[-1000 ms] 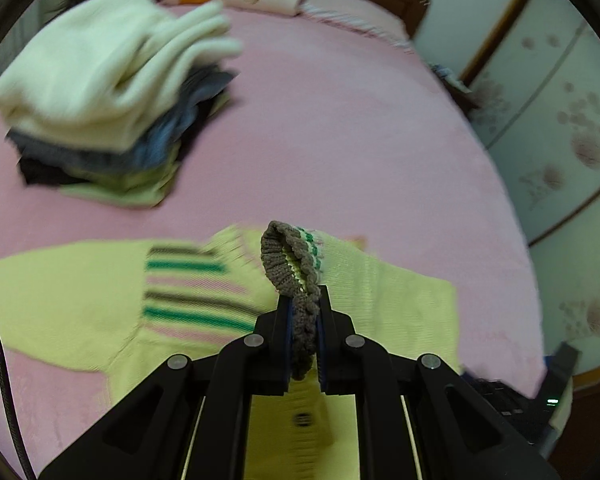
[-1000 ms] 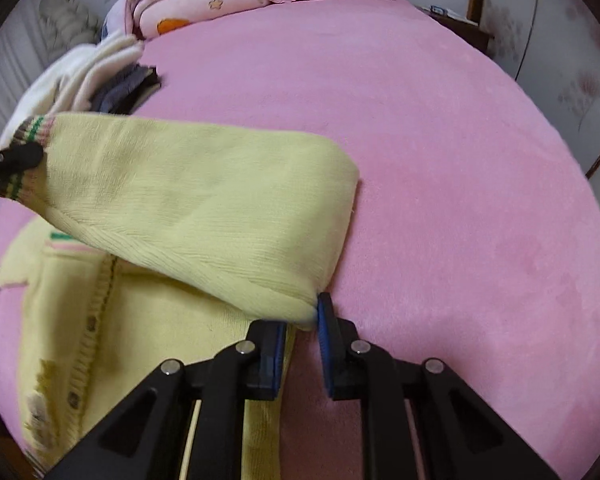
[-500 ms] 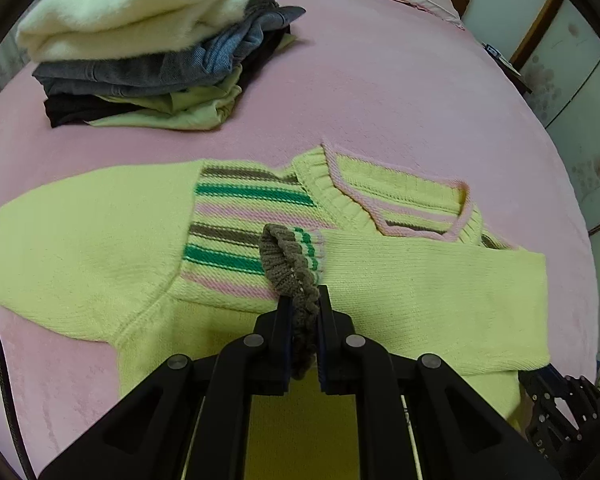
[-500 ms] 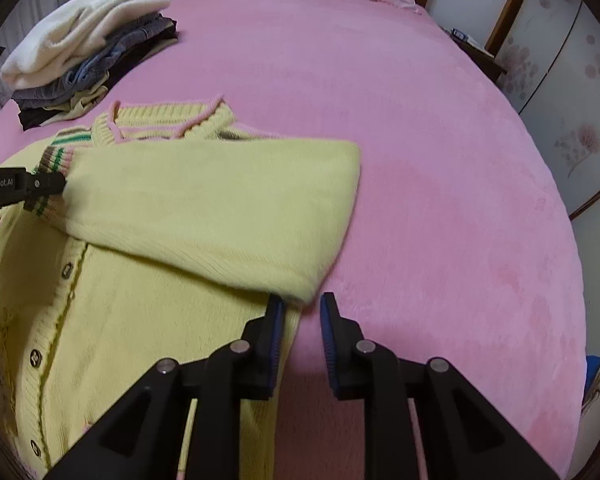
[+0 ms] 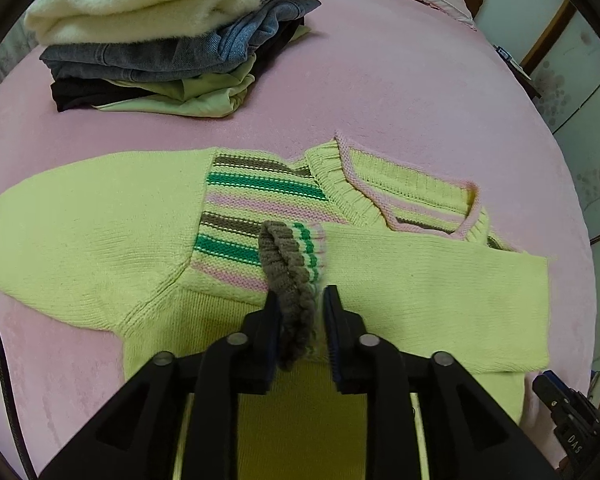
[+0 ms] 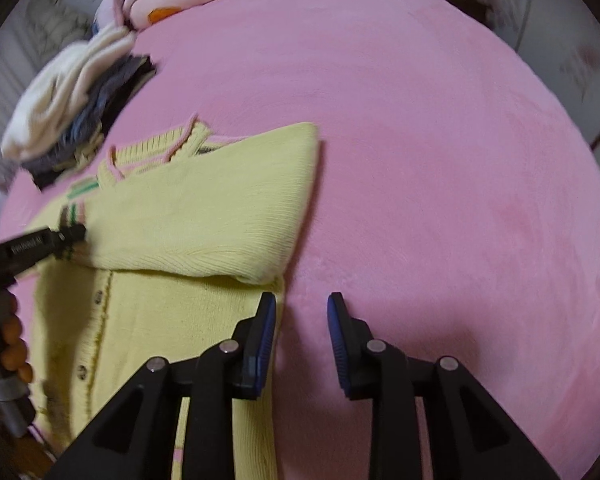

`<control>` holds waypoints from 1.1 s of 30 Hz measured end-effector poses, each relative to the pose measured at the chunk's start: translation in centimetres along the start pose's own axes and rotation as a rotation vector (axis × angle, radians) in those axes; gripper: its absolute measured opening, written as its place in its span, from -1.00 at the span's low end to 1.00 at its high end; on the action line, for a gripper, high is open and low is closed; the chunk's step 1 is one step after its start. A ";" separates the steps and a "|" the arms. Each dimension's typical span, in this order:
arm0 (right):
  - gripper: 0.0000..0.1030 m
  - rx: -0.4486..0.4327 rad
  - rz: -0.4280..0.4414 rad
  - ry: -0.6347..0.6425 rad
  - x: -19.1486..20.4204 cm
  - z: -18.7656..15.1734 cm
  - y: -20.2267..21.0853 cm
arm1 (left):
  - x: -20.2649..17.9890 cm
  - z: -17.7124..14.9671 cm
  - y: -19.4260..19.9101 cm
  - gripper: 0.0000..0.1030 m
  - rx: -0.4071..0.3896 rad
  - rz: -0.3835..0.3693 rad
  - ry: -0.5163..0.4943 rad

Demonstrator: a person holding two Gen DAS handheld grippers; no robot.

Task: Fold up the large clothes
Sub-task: 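Lower the cuff onto the cardigan front and open the right tool, then move the left tool to the other sleeve cuff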

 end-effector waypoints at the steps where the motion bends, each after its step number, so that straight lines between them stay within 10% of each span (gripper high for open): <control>1: -0.48 -0.002 0.003 -0.012 -0.4 0.1 0.3 | 0.0 0.0 0.4 -0.30 -0.001 0.006 -0.001; 12: -0.48 -0.082 0.059 0.060 2.8 3.3 1.4 | -3.9 0.3 4.1 0.44 -0.048 -0.034 -0.094; 33: -0.81 0.005 0.000 0.143 3.8 2.9 -2.9 | -4.6 -0.6 -1.6 0.36 0.063 -0.050 -0.086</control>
Point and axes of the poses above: each gripper's, at about its wrist camera, not at the fingertips, and y roughly against the way its jaws point, x to its left, z to its top, the point moved 2 cm from there along -y, roughly the way its jaws point
